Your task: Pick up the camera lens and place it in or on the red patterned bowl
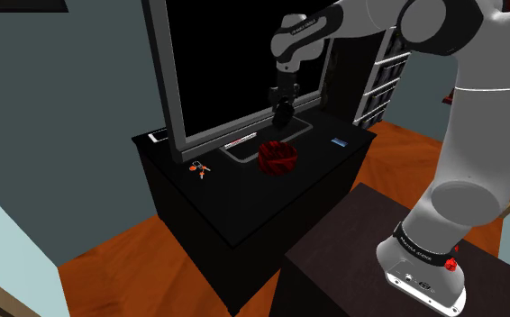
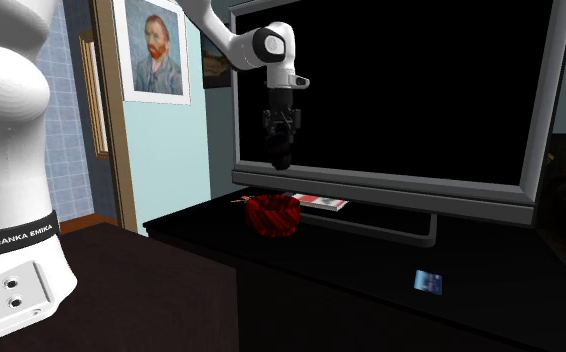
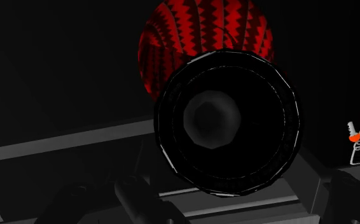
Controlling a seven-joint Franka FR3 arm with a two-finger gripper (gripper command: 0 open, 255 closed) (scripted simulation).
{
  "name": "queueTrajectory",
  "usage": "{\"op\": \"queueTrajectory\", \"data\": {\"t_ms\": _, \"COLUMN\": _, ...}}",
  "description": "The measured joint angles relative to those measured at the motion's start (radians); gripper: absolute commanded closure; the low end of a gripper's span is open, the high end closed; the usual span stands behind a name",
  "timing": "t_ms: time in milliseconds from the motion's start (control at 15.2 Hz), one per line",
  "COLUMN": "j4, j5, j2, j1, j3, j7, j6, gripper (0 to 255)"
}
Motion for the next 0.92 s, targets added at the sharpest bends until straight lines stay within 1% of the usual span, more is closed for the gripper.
{"op": "queueTrajectory", "data": {"t_ms": 132, "j4": -0.034, "j5": -0.003, "j2": -0.011, "j1": 0.012, "j3": 0.005, "j7": 0.017, "j6": 0.023, "gripper": 255}}
{"op": "queueTrajectory", "data": {"t_ms": 264, "j4": -0.057, "j5": -0.002, "j2": -0.008, "j1": 0.015, "j3": 0.006, "j7": 0.019, "j6": 0.049, "gripper": 255}}
{"op": "queueTrajectory", "data": {"t_ms": 924, "j4": -0.104, "j5": 0.014, "j2": 0.054, "j1": 0.011, "j3": 0.014, "j7": 0.011, "j6": 0.157, "gripper": 255}}
